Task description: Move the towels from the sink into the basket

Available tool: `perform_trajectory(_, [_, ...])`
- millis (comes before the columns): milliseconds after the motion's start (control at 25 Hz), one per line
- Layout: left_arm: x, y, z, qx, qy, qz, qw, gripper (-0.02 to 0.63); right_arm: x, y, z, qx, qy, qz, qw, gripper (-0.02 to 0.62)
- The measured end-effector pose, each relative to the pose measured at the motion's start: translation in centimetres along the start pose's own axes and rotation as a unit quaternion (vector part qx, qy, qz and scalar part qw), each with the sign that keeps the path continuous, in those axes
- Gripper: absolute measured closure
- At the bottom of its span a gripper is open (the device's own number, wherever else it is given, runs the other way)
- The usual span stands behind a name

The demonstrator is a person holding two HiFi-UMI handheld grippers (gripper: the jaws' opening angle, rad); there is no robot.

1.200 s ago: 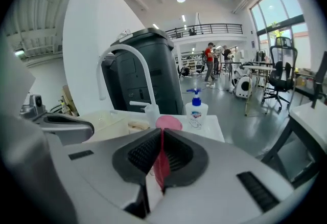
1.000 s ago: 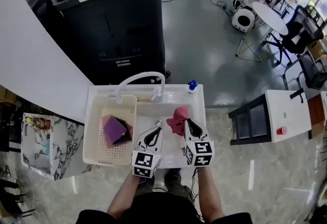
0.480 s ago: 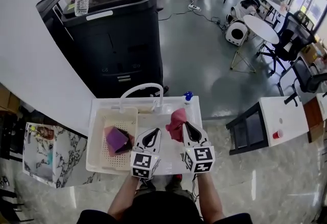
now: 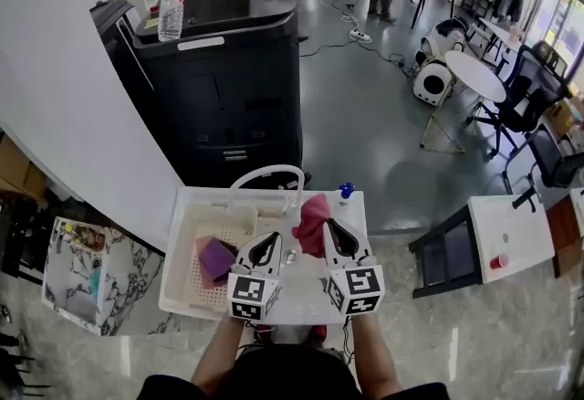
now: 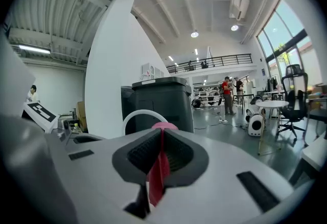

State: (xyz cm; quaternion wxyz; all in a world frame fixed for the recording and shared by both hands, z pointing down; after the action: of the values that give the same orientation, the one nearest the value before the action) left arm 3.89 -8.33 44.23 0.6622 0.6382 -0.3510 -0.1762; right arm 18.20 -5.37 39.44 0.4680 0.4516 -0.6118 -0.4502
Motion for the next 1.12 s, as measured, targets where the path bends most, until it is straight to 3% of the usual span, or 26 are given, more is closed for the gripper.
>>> perform_trajectory(520, [-5.4, 0.5, 5.0, -0.018, -0.103, 0.0, 0.9945, 0.603, 2.7, -3.7, 6.5, -0.01, -0.103, -0.032, 0.994, 0.554])
perform_trajectory(1120, [-14.1, 3.4, 10.6, -0.041, -0.221, 0.018, 0.9743, 0.603, 6.4, -2.2, 16.8, -0.004, -0.225, -0.016, 0.974, 0.555])
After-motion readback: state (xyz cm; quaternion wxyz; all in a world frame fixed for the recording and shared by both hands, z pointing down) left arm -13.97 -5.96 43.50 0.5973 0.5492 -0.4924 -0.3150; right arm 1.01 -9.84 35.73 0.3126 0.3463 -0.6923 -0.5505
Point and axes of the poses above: the fingertips, and each gripper's own axes: x forward along the fingers, z to its left, y out of its underside, the point moved 4 cm from there along -x, backward along the fingers, and after that the axes turned 6 degrees about x, right-handed, at the moved point
